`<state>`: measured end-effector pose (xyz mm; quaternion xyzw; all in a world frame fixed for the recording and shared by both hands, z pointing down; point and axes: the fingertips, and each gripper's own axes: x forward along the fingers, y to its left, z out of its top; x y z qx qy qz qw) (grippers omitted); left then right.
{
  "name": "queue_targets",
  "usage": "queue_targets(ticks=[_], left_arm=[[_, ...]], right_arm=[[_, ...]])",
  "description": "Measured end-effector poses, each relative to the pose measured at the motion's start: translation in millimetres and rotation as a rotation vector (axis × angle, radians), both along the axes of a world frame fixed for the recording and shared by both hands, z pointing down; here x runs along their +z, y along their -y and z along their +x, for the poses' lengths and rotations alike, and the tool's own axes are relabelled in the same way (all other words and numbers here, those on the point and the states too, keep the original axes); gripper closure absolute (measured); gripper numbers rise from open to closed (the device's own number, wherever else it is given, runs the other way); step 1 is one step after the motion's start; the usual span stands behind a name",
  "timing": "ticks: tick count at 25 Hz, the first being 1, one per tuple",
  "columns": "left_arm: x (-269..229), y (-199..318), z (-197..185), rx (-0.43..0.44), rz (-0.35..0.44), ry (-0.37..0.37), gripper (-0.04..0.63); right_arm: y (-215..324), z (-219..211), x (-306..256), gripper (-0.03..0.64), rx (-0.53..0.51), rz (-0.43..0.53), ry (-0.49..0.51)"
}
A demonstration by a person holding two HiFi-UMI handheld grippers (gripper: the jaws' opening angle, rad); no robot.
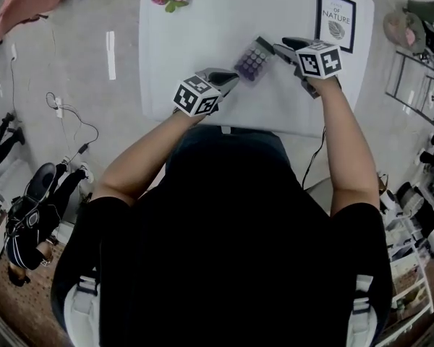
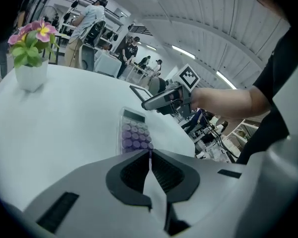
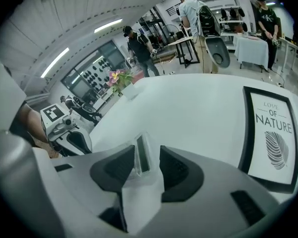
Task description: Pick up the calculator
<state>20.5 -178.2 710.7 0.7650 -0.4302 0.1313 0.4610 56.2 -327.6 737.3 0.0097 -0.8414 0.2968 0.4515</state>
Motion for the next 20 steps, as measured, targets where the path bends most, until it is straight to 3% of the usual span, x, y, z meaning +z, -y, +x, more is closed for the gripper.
queue_targets(ticks=[13,20], left_arm=[[40,-12,10,-0.03,-0.068,0.0,0.563],[48,-6,8,-0.035,-0.067,0.004,0.565]], right_arm=[[-23,-21,38,0.449,-0.188,-0.123,-0.03],[-26,-22,44,0.46,-0.213,-0.187,-0.036]])
